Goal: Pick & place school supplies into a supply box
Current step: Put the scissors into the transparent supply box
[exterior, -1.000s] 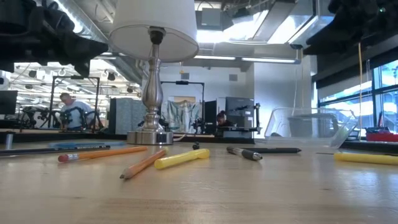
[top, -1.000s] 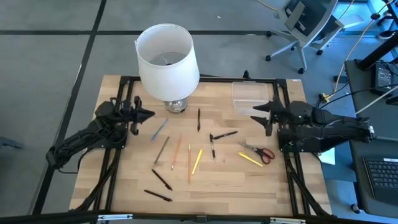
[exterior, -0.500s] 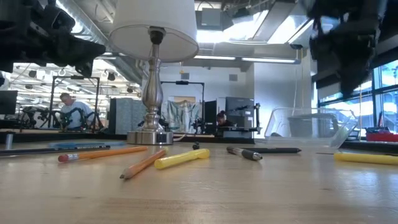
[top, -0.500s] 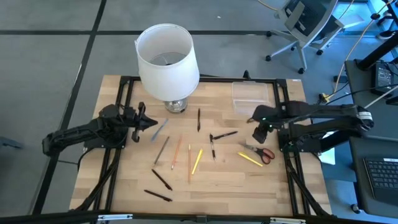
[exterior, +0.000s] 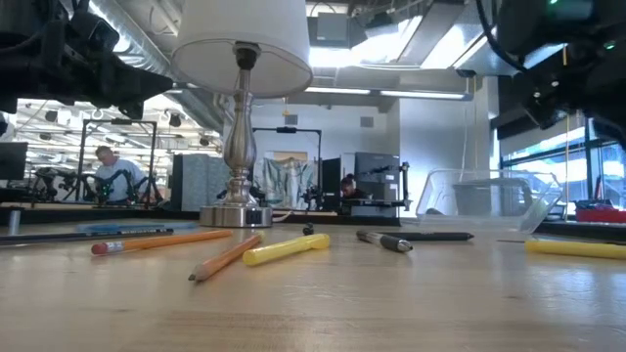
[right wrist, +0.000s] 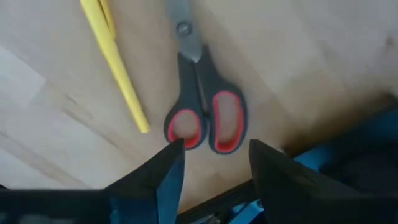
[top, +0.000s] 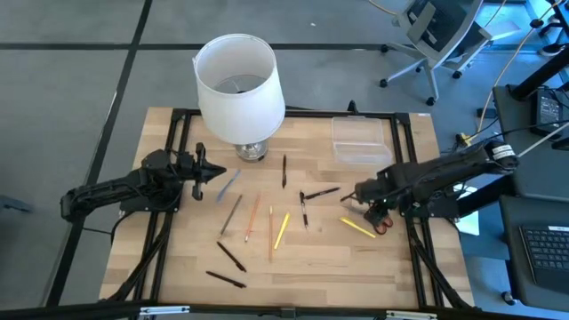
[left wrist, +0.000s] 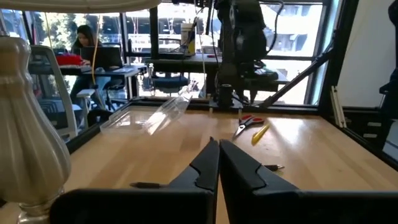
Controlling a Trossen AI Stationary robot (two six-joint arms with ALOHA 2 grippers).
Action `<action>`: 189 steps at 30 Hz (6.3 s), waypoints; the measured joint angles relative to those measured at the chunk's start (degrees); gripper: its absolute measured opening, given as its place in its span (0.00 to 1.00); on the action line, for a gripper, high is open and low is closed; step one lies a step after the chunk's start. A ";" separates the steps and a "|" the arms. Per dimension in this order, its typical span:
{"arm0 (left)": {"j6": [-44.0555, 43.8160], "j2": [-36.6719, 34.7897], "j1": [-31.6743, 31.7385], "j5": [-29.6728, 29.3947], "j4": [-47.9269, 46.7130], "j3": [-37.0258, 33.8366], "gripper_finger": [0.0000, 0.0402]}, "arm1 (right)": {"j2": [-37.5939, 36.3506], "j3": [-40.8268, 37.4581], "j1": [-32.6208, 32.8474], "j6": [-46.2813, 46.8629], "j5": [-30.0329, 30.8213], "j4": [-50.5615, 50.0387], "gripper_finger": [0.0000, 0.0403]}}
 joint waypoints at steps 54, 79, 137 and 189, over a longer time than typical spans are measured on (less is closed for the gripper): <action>-0.01 0.00 0.00 -0.32 -0.03 -0.01 0.02 | 17.36 -6.07 14.57 5.16 4.07 15.64 0.21; 0.01 0.00 0.00 -0.31 -0.03 0.00 0.02 | 7.35 3.33 14.40 0.00 16.43 13.07 0.22; -0.03 -0.02 0.00 -0.42 -2.02 0.01 0.02 | 25.94 26.95 -50.15 -56.86 31.35 -8.23 0.23; -1.54 0.11 0.02 -0.38 -3.19 -0.01 0.02 | 26.87 2.18 -38.85 -46.69 20.37 8.21 0.24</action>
